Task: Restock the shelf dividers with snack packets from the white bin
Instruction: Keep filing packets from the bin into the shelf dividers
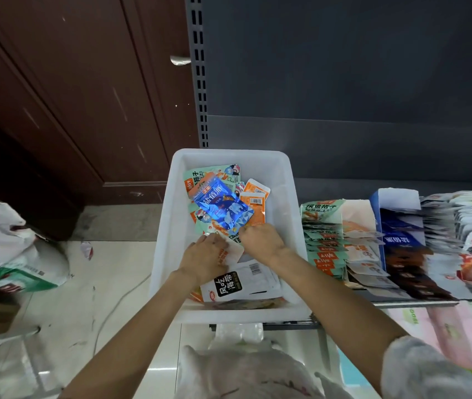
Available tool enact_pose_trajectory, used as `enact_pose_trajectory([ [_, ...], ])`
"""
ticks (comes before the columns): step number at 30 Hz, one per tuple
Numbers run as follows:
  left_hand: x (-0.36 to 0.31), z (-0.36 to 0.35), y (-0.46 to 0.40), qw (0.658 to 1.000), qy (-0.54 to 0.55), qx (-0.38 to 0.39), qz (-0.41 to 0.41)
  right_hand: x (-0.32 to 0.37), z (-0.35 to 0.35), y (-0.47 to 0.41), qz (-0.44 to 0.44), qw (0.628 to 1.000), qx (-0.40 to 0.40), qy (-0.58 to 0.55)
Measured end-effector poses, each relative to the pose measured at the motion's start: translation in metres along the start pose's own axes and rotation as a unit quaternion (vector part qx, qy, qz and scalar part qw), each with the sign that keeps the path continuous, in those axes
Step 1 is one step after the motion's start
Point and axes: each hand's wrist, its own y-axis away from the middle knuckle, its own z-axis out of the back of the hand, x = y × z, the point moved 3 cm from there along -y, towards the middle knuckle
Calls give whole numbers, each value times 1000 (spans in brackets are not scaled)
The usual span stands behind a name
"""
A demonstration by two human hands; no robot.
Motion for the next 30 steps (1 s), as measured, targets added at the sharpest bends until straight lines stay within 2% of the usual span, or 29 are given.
enact_pose_trajectory([
  [2, -1, 8, 3, 999, 19, -33, 7, -5, 21, 8, -1, 999, -34, 30],
  [4, -5, 24, 8, 987, 100, -122, 13, -22, 56, 25, -79, 992, -101, -1],
  [6, -13, 49, 11, 950, 219, -220, -9, -45, 80, 49, -138, 971, -164, -105],
  [7, -20, 63, 12, 932, 269, -240, -33, -57, 88, 64, -151, 953, -188, -182],
  [8, -30, 78, 13, 921, 307, -233, -59, -69, 95, 80, -157, 932, -203, -254],
  [10, -54, 104, 11, 915, 351, -168, -108, -90, 105, 110, -151, 883, -210, -391],
  [12, -81, 123, 5, 907, 369, -109, -169, -108, 110, 137, -148, 840, -223, -472],
  [14, -111, 135, -4, 911, 333, -112, -217, -127, 109, 161, -170, 840, -257, -447],
  [18, -175, 142, -25, 911, 211, -238, -264, -159, 103, 208, -223, 841, -362, -334],
  [21, -217, 133, -43, 900, 180, -273, -288, -176, 93, 227, -265, 841, -416, -222],
  [23, -232, 123, -55, 898, 191, -268, -291, -187, 81, 226, -269, 843, -416, -209],
  [26, -238, 104, -69, 907, 202, -238, -283, -200, 61, 218, -255, 868, -386, -181],
  [30, -237, 85, -78, 930, 91, -218, -283, -207, 37, 204, -238, 899, -322, -177],
])
